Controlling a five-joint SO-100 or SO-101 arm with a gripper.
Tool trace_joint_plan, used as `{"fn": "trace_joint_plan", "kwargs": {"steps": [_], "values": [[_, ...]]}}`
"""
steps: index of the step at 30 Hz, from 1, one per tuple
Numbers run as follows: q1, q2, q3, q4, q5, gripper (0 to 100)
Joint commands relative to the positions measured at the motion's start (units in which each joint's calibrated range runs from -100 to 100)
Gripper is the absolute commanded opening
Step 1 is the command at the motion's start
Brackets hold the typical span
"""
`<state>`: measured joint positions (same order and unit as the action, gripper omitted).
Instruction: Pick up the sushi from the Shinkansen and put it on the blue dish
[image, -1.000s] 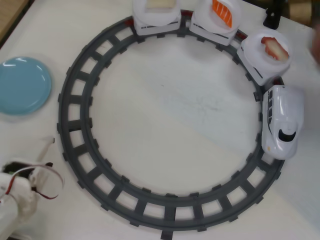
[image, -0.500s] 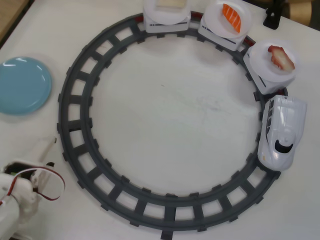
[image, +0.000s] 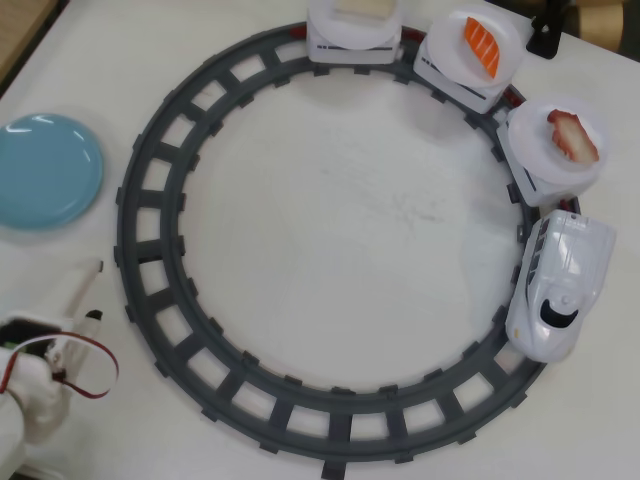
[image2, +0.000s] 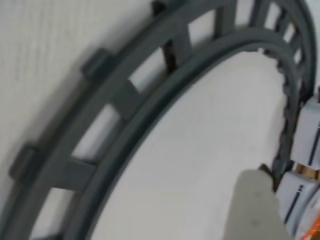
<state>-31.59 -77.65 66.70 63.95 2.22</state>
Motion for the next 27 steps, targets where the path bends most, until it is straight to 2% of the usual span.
{"fn": "trace_joint_plan", "kwargs": {"steps": [1,11,27], "values": [[0.16,0.96,-4.39,0.13,0.23,23],[0.78,13.07,-11.6,-0.81,-0.24,23],[0.52,14.23,-10.88,-0.81,-0.29,23]]}}
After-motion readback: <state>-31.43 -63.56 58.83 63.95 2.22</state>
